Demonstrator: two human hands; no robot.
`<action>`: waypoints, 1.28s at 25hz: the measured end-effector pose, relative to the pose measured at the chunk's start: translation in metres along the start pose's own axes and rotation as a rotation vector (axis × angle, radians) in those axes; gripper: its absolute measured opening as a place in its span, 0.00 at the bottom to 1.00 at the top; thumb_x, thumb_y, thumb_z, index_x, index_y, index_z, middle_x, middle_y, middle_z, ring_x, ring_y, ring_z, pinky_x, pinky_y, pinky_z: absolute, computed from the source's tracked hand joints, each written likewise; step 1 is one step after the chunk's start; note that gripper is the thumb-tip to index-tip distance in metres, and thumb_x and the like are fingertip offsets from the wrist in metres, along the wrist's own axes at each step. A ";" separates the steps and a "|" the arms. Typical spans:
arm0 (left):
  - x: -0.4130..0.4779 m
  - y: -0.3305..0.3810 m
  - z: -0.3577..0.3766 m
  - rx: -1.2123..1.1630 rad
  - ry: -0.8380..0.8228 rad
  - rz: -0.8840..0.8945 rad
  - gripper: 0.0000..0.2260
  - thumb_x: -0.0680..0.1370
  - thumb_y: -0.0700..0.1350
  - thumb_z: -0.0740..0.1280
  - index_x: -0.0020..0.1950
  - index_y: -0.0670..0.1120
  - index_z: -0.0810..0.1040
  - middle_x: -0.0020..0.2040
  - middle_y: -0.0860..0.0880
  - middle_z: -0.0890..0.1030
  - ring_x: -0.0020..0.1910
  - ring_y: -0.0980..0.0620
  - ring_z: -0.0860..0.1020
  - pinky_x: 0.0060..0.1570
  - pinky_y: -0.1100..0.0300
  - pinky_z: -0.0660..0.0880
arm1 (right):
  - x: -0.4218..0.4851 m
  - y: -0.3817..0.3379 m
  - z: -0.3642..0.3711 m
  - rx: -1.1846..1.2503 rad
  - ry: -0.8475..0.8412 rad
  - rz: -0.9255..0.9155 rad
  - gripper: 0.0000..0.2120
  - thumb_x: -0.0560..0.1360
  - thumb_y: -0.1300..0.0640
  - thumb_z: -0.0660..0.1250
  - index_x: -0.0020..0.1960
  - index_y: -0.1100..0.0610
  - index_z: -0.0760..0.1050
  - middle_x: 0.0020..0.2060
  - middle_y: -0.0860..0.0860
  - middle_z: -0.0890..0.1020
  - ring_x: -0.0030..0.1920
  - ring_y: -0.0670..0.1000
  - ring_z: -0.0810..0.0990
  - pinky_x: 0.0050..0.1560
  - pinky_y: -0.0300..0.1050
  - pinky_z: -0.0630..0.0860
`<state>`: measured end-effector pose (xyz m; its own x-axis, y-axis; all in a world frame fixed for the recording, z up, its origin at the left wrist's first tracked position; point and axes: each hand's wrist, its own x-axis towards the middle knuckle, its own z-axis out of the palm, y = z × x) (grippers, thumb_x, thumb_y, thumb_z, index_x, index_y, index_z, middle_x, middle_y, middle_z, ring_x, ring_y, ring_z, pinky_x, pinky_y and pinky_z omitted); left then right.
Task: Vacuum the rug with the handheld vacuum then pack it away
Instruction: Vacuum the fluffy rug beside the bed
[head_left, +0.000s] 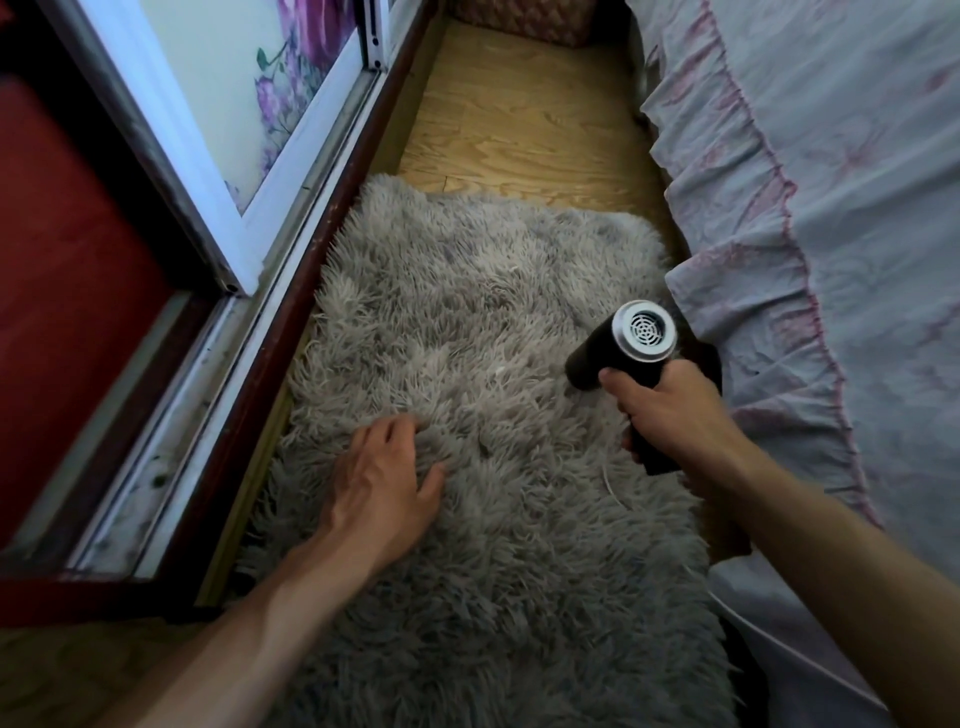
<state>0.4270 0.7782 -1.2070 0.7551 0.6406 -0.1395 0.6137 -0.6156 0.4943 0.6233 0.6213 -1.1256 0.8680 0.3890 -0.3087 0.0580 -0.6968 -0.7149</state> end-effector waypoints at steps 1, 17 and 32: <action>0.001 0.000 0.001 0.002 -0.001 0.003 0.21 0.76 0.54 0.65 0.66 0.47 0.70 0.65 0.47 0.74 0.64 0.46 0.70 0.62 0.50 0.69 | 0.003 0.002 -0.003 0.019 0.020 0.018 0.16 0.75 0.50 0.69 0.34 0.59 0.76 0.27 0.59 0.80 0.26 0.62 0.81 0.26 0.50 0.77; 0.011 -0.007 -0.002 -0.017 -0.026 0.003 0.22 0.77 0.53 0.64 0.68 0.47 0.68 0.66 0.47 0.73 0.66 0.46 0.69 0.65 0.51 0.67 | 0.010 -0.025 0.051 0.051 -0.172 -0.052 0.17 0.78 0.51 0.67 0.33 0.58 0.73 0.24 0.59 0.79 0.23 0.57 0.78 0.24 0.43 0.74; 0.015 -0.011 -0.002 -0.041 -0.026 0.019 0.21 0.77 0.52 0.64 0.67 0.45 0.69 0.65 0.46 0.73 0.64 0.46 0.70 0.64 0.51 0.68 | 0.016 -0.028 0.053 0.047 -0.236 -0.002 0.14 0.77 0.51 0.68 0.36 0.58 0.73 0.25 0.57 0.76 0.22 0.56 0.77 0.26 0.46 0.74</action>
<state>0.4310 0.7957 -1.2126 0.7724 0.6168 -0.1514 0.5897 -0.6081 0.5314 0.6090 0.6787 -1.1442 0.7283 0.5243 -0.4413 0.0322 -0.6694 -0.7422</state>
